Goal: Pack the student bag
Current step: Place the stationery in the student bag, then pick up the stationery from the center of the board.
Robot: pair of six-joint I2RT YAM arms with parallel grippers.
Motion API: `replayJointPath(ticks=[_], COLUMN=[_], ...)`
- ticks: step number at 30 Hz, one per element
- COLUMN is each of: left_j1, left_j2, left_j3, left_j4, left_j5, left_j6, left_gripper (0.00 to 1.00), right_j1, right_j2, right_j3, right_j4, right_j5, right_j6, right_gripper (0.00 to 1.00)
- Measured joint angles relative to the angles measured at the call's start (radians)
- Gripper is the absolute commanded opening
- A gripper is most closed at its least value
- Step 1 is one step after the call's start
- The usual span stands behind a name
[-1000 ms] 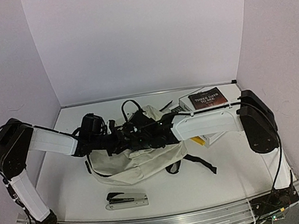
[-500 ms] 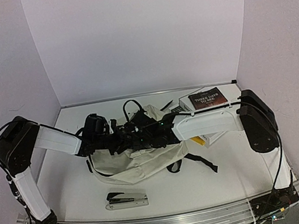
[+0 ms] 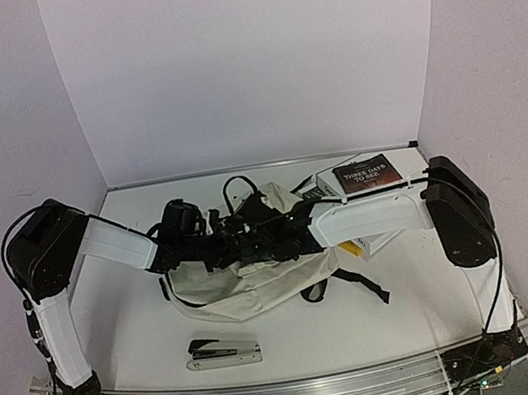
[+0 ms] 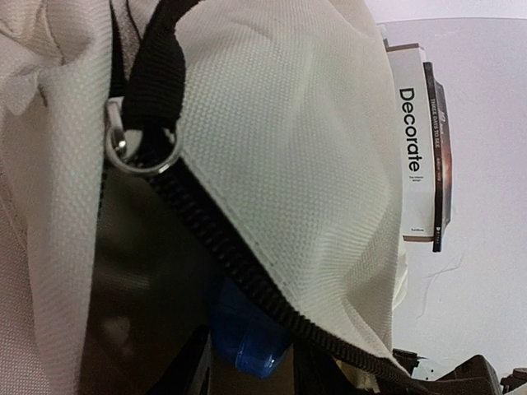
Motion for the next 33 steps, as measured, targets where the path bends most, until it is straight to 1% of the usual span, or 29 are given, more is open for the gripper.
replayJointPath(ticks=[4, 8, 11, 14, 17, 19, 21, 23, 26, 28, 30, 33], left_j1=[-0.009, -0.011, -0.014, -0.016, -0.015, -0.013, -0.008, 0.0, 0.029, 0.058, 0.099, 0.167], left_j2=[0.033, 0.034, -0.027, -0.144, -0.27, -0.352, -0.422, -0.477, -0.562, -0.615, -0.669, -0.746], left_j3=[0.005, 0.003, -0.03, -0.058, -0.069, -0.08, -0.098, -0.123, -0.159, -0.171, -0.174, -0.179], left_j4=[0.058, 0.088, 0.05, -0.047, -0.136, -0.197, -0.253, -0.312, -0.425, -0.492, -0.551, -0.616], left_j5=[0.032, 0.047, 0.015, -0.044, -0.099, -0.136, -0.172, -0.201, -0.24, -0.249, -0.249, -0.235], left_j6=[-0.008, 0.002, 0.046, 0.095, 0.136, 0.154, 0.167, 0.175, 0.185, 0.19, 0.2, 0.21], left_gripper=[0.41, 0.49, 0.56, 0.64, 0.71, 0.76, 0.82, 0.88, 0.95, 0.99, 1.0, 1.0], right_j1=[-0.005, -0.005, -0.003, 0.001, 0.003, 0.003, 0.003, 0.003, 0.008, 0.024, 0.052, 0.125], right_j2=[-0.022, -0.028, -0.042, -0.069, -0.101, -0.126, -0.154, -0.192, -0.256, -0.295, -0.33, -0.379], right_j3=[-0.02, -0.035, -0.052, -0.064, -0.074, -0.084, -0.098, -0.129, -0.186, -0.218, -0.243, -0.292], right_j4=[-0.001, 0.007, 0.019, 0.024, 0.035, 0.048, 0.067, 0.096, 0.133, 0.148, 0.162, 0.185], right_j5=[0.006, 0.005, -0.001, -0.009, -0.024, -0.04, -0.062, -0.092, -0.152, -0.192, -0.229, -0.303], right_j6=[-0.003, -0.005, -0.008, -0.018, -0.035, -0.05, -0.069, -0.093, -0.158, -0.211, -0.269, -0.365], right_gripper=[0.0, 0.11, 0.2, 0.28, 0.34, 0.4, 0.5, 0.62, 0.76, 0.84, 0.87, 0.87])
